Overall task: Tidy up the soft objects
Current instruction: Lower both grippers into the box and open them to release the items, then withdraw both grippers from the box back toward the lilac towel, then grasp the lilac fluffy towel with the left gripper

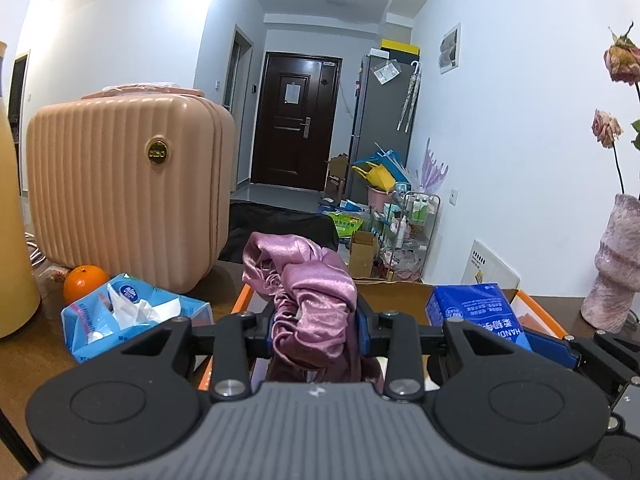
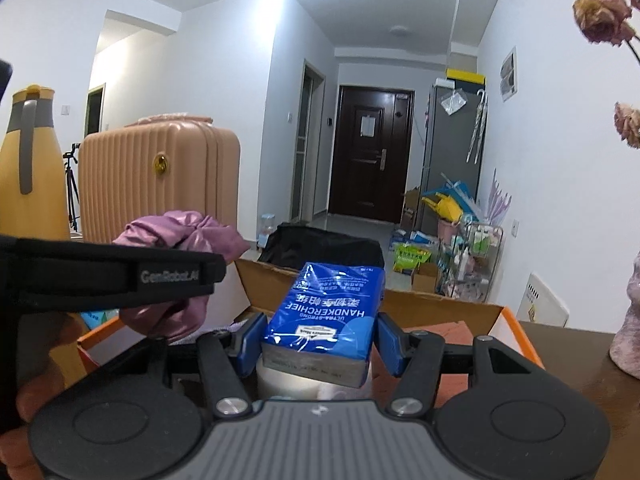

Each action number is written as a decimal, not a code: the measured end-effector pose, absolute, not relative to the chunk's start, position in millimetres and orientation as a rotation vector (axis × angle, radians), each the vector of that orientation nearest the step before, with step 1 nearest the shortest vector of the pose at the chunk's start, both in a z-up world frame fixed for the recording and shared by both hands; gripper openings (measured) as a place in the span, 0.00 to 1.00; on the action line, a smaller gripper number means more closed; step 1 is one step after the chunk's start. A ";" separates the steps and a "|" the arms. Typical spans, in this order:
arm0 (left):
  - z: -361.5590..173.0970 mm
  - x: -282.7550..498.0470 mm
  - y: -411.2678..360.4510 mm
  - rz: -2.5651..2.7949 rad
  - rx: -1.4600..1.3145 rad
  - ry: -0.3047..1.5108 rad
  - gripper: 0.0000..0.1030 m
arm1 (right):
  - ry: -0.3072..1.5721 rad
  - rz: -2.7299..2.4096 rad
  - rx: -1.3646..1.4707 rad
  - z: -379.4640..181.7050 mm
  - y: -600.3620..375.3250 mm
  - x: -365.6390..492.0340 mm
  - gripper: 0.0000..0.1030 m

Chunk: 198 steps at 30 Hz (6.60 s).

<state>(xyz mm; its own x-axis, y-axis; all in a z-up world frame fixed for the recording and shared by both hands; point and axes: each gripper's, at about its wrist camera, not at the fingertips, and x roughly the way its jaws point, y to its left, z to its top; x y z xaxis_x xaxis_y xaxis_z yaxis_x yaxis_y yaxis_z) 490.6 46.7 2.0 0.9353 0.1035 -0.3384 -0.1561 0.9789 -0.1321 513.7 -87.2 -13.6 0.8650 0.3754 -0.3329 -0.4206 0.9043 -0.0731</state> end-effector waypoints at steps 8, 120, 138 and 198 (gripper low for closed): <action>-3.2 505.6 42.4 0.131 -0.119 0.343 0.35 | 0.368 0.417 -0.174 -16.8 -75.9 531.1 0.56; -9.8 368.5 31.7 0.165 -0.056 0.292 1.00 | 0.200 0.187 -0.070 -27.7 -169.2 376.0 1.00; -13.0 334.6 27.0 0.140 -0.059 0.319 1.00 | 0.233 0.177 -0.077 -28.3 -187.6 344.9 1.00; -44.1 360.9 0.2 -0.006 -0.109 0.582 0.39 | 0.318 0.128 -0.029 -33.5 -201.9 359.6 1.00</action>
